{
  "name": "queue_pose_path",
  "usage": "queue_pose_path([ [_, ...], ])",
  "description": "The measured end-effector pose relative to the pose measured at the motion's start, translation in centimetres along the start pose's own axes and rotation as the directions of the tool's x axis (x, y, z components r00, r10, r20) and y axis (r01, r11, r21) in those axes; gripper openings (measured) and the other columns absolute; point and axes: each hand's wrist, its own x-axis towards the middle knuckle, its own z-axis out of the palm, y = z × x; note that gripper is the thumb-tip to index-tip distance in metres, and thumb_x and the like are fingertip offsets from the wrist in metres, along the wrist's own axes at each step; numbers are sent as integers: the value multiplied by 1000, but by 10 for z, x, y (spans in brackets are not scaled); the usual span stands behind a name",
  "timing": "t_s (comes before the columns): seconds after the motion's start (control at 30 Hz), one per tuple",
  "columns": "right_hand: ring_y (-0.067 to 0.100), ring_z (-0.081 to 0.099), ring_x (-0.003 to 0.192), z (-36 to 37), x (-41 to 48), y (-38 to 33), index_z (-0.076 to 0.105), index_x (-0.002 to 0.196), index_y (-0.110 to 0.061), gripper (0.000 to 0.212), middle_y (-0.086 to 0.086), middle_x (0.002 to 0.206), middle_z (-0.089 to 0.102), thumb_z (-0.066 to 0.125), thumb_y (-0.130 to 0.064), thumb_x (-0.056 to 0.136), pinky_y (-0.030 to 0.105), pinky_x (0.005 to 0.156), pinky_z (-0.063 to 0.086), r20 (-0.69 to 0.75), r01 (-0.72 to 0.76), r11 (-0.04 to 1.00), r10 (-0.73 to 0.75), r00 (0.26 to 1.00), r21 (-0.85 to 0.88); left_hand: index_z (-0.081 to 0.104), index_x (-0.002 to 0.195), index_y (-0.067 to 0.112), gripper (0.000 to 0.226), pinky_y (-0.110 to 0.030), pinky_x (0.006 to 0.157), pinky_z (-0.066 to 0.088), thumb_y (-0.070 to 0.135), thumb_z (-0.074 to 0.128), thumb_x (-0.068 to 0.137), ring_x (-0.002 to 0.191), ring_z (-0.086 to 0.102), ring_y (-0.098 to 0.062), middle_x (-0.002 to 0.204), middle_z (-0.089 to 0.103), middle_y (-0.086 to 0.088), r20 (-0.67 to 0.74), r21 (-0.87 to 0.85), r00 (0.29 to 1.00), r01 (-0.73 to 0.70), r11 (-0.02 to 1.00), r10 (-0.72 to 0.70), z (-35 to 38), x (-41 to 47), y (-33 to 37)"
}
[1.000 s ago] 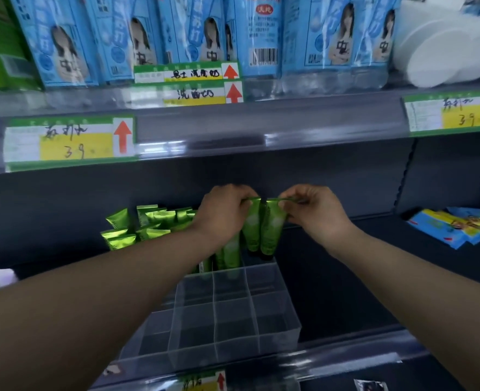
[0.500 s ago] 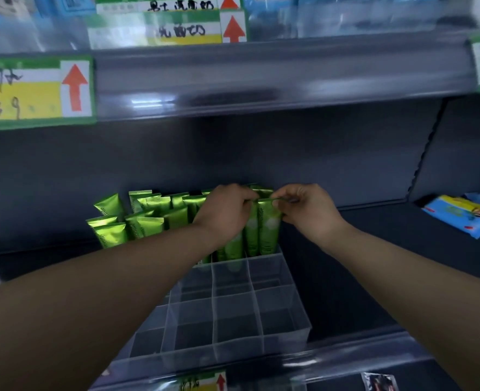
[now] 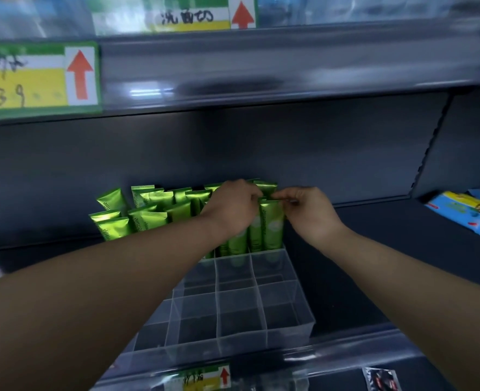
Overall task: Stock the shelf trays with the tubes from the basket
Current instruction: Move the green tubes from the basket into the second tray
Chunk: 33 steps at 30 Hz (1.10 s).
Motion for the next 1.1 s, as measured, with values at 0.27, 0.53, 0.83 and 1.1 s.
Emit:
queue_pose_path([
  [0.27,15,59,109,-9,-16,-20,61,123,-12,36,6,121,63,44,0,94,13,87,40,21,98,984,-96,995,-151,50,134,18,42,-31,94,43,5,39,96,114,55,-26,130,57,-12,41,141,993,-111,984,106,-10,-12,-1],
  [0.53,20,36,135,-6,-42,-43,42,140,-20,47,7,143,43,49,-17,94,31,108,36,155,216,906,-169,973,-364,28,146,18,54,-34,118,16,25,43,95,143,21,-22,154,28,-2,140,357,971,-231,905,193,-28,-37,-3],
  [0.83,19,-3,147,6,-74,-74,11,149,-29,69,-2,159,1,44,-45,92,46,119,6,286,257,736,-89,954,-626,6,151,25,73,-47,119,6,41,46,92,147,-2,-25,159,1,1,184,458,983,-86,885,0,-56,-84,-12],
  [1.1,20,-6,146,34,-107,-105,7,148,-34,74,-5,158,-6,46,-51,88,51,117,6,339,302,738,-105,935,-604,1,150,26,76,-54,117,1,51,42,91,146,-9,-24,158,-7,2,165,478,983,-3,879,-86,-80,-145,-29],
])
